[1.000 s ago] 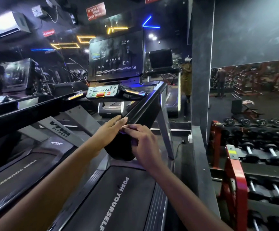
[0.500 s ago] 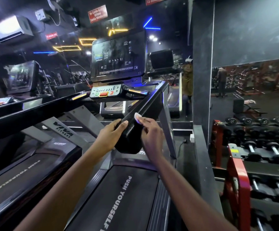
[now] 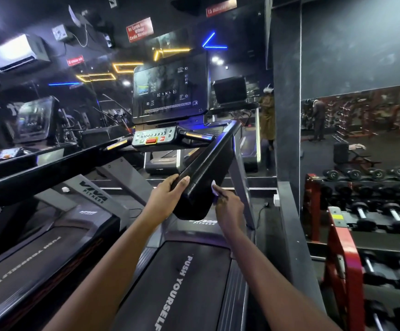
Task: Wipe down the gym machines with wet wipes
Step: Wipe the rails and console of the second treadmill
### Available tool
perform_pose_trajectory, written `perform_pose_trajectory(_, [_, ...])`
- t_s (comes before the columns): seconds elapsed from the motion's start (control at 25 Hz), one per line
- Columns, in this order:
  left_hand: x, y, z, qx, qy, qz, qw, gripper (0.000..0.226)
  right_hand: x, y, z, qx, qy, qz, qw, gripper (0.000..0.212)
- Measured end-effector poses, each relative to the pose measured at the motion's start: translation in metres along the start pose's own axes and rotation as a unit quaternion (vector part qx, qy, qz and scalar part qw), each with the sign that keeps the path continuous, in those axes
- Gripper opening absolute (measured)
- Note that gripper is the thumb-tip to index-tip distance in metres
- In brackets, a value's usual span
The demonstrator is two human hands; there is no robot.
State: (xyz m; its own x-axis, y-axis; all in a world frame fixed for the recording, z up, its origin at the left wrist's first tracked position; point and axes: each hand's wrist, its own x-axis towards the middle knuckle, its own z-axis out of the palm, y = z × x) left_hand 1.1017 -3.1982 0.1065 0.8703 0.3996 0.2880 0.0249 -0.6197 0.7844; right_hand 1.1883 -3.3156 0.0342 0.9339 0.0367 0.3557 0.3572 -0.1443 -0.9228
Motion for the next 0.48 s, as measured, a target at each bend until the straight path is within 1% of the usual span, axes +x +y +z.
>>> perform_pose_trajectory(0.04, [0.0, -0.002, -0.001, -0.002, -0.003, -0.004, 1.0, 0.087, -0.005, -0.002, 0.002, -0.014, -0.006, 0.01, 1.0, 0.038])
perform_pose_trajectory(0.08, [-0.001, -0.002, -0.001, -0.004, -0.001, -0.007, 1.0, 0.081, -0.01, -0.004, 0.003, -0.023, -0.003, 0.016, 1.0, 0.041])
perform_pose_trajectory(0.2, [-0.004, -0.001, 0.001, -0.008, 0.013, -0.001, 1.0, 0.053, -0.031, -0.006, 0.006, -0.047, 0.013, -0.007, 0.999, 0.043])
perform_pose_trajectory(0.28, [-0.008, 0.003, 0.0, 0.007, 0.02, 0.01, 1.0, 0.048, -0.05, -0.008, 0.006, -0.045, 0.015, -0.055, 0.997, 0.04])
perform_pose_trajectory(0.36, [-0.016, 0.002, -0.003, -0.002, 0.02, 0.017, 1.0, 0.05, -0.067, -0.012, 0.002, -0.033, 0.028, -0.114, 0.992, 0.031])
perform_pose_trajectory(0.44, [-0.027, -0.007, -0.007, -0.026, 0.014, 0.017, 0.999, 0.051, -0.087, -0.02, -0.002, 0.005, 0.013, -0.159, 0.987, 0.025])
perform_pose_trajectory(0.48, [-0.034, -0.013, -0.009, -0.03, 0.014, 0.019, 0.999, 0.048, -0.096, -0.026, -0.003, 0.019, 0.001, -0.186, 0.982, 0.025])
